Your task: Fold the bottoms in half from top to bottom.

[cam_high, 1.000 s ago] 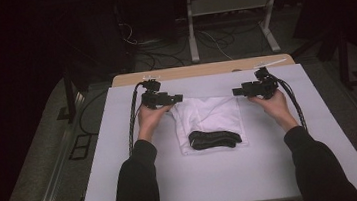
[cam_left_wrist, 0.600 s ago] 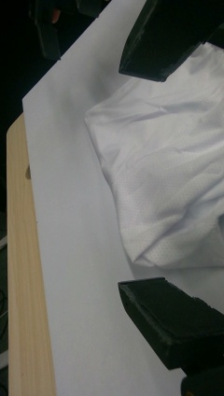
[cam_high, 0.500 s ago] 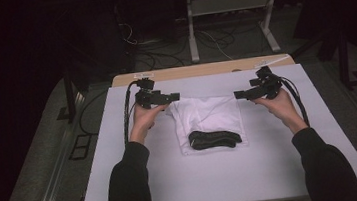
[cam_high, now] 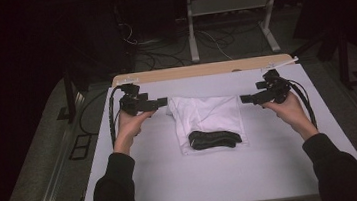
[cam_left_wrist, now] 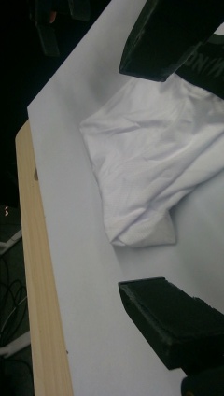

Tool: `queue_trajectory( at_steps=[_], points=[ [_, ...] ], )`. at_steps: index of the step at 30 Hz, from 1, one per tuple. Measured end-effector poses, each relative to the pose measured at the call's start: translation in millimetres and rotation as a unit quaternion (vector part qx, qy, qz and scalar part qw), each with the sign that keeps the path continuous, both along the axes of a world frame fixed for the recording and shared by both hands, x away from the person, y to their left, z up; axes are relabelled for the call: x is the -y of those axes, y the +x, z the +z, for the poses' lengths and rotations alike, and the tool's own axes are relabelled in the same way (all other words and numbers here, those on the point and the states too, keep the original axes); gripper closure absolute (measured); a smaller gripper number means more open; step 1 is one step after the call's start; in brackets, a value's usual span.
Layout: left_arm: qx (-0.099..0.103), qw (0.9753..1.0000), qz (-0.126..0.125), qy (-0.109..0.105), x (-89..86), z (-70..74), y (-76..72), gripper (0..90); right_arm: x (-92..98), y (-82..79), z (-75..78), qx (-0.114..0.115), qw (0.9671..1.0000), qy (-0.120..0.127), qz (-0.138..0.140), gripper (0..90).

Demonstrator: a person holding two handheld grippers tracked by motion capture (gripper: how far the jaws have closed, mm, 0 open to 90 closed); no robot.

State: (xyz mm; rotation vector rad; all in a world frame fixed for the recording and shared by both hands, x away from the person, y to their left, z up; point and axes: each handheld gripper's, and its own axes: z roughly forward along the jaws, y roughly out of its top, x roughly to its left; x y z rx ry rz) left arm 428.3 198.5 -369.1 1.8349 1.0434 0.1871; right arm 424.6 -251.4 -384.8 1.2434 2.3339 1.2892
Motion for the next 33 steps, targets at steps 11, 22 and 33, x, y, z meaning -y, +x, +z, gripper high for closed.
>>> queue_trajectory(
  at_steps=[11,22,33],
  points=[
    [0.019,0.9997,-0.016,0.004,-5.1,0.7,-21.6,0.0,1.6,-18.7,-3.7,0.003,0.9999,-0.004,0.009,0.0],
    [0.041,0.9983,-0.038,0.016,-1.6,6.8,-46.6,0.0,4.1,-39.0,-3.1,0.012,0.9997,-0.013,0.018,0.0],
    [0.059,0.9977,-0.031,0.013,-5.2,1.9,-66.5,0.0,13.0,-62.9,-5.3,0.017,0.9999,-0.002,0.002,0.0]
  ],
)
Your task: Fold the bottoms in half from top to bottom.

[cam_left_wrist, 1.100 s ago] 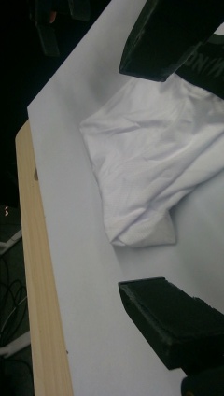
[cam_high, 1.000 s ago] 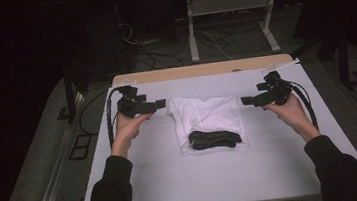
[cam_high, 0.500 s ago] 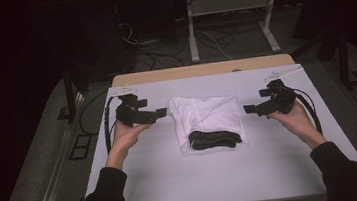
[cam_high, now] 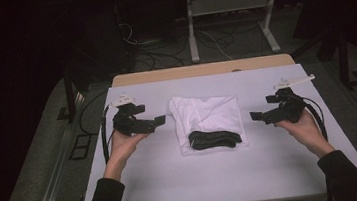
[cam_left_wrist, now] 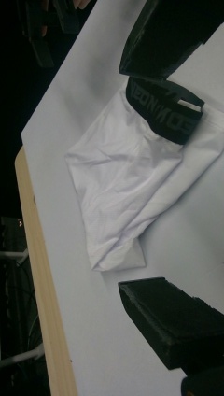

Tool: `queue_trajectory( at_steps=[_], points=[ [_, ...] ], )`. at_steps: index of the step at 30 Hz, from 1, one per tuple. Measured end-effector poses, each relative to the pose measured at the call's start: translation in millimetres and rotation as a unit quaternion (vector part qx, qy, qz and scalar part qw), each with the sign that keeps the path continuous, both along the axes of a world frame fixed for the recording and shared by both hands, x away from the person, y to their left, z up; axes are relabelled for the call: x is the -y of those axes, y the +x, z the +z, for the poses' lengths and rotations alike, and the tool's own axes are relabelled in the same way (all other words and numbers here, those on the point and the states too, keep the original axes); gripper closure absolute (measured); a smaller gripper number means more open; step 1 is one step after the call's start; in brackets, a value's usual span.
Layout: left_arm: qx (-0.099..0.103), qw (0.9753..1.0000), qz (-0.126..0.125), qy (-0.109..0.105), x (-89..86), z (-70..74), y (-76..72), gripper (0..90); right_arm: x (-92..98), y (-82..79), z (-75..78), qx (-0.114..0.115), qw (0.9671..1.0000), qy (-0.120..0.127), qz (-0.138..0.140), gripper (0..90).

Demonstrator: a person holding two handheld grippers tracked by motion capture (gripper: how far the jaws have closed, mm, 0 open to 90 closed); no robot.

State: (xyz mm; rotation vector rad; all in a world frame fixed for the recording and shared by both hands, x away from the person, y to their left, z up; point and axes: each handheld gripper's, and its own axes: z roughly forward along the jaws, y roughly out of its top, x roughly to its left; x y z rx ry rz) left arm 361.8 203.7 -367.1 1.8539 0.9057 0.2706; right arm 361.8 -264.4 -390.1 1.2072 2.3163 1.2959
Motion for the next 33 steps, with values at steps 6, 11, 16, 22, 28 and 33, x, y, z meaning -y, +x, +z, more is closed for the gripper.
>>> queue_trajectory(
  at_steps=[6,11,16,22,28,33],
  points=[
    [0.005,1.0000,0.001,-0.008,-3.2,-5.1,-10.1,0.0,3.0,-12.9,-0.8,0.008,0.9999,0.008,0.002,0.0],
    [0.012,0.9998,0.004,-0.013,-6.7,-9.2,-17.1,0.0,4.2,-18.5,-5.4,0.010,0.9999,0.009,0.004,0.0],
    [0.018,0.9996,0.013,-0.018,-12.7,-13.6,-24.9,0.0,7.1,-25.8,-12.4,0.008,0.9998,0.015,0.004,0.0],
    [0.026,0.9993,0.019,-0.018,-17.9,-19.8,-36.3,0.0,9.3,-37.1,-18.5,0.009,0.9999,0.014,0.004,0.0],
    [0.032,0.9989,0.025,-0.021,-23.2,-30.7,-48.3,0.0,11.4,-48.9,-27.4,0.005,0.9999,0.012,0.001,0.0],
    [0.038,0.9985,0.032,-0.023,-25.7,-40.8,-58.6,0.0,13.2,-57.6,-35.0,0.004,1.0000,0.006,-0.002,0.0]
  ],
)
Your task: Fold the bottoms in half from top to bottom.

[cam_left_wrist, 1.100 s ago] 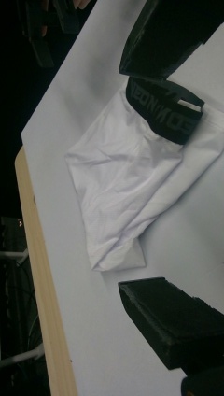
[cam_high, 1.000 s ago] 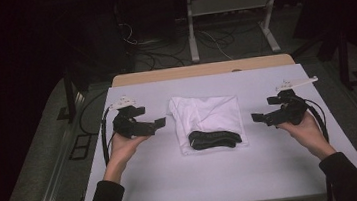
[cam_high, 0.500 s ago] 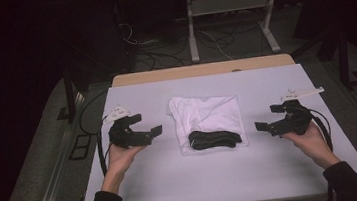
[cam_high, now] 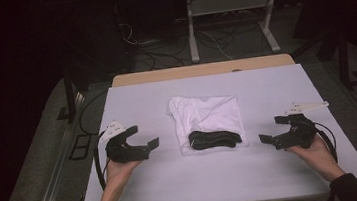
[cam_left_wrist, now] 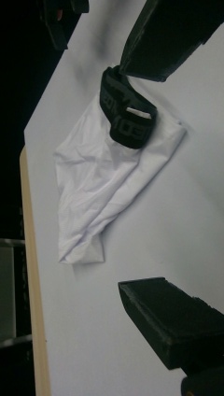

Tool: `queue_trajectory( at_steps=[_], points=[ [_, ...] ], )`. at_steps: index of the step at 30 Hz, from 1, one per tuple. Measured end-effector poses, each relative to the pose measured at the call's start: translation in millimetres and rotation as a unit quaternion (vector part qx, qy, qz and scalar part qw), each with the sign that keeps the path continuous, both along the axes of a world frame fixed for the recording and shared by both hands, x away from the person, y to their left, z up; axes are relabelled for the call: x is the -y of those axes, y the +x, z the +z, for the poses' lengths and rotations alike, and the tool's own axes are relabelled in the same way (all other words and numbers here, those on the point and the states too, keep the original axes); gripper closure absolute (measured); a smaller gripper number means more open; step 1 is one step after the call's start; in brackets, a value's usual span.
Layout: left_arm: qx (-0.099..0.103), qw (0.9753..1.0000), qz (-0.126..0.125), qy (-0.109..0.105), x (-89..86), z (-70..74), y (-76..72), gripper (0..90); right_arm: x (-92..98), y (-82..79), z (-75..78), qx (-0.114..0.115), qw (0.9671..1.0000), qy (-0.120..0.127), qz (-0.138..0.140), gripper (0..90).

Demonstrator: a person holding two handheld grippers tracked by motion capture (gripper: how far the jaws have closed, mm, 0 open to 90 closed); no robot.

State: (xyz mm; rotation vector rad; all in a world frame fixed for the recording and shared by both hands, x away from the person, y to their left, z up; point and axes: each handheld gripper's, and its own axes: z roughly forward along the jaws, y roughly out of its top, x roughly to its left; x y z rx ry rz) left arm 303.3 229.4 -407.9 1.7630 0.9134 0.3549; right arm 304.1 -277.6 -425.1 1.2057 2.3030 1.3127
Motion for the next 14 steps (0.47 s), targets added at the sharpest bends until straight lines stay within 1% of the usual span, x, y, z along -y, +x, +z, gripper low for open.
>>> queue_trajectory(
  at_steps=[3,5,6,8,11,14],
  points=[
    [0.006,1.0000,0.002,0.003,-0.7,-4.0,-4.8,0.0,1.5,-5.4,-4.9,0.002,1.0000,-0.007,-0.002,0.0],
    [0.007,1.0000,0.000,-0.001,-0.8,-6.3,-7.4,0.0,3.3,-9.4,-8.4,0.001,1.0000,-0.008,-0.004,0.0],
    [0.010,0.9999,-0.001,0.000,-0.7,-7.1,-8.7,0.0,4.3,-10.9,-10.9,-0.001,1.0000,-0.006,-0.004,0.0],
    [0.019,0.9998,-0.002,0.005,-0.4,-7.2,-11.8,0.0,6.3,-12.8,-15.7,-0.002,0.9999,-0.011,-0.009,0.0],
    [0.018,0.9998,-0.001,0.003,-1.7,-9.5,-13.6,0.0,9.2,-14.5,-18.5,-0.003,0.9999,-0.010,-0.013,0.0],
    [0.008,1.0000,-0.003,0.000,-2.9,-13.4,-12.6,0.0,10.1,-14.1,-21.4,-0.008,0.9997,-0.014,-0.016,0.0]
  ],
)
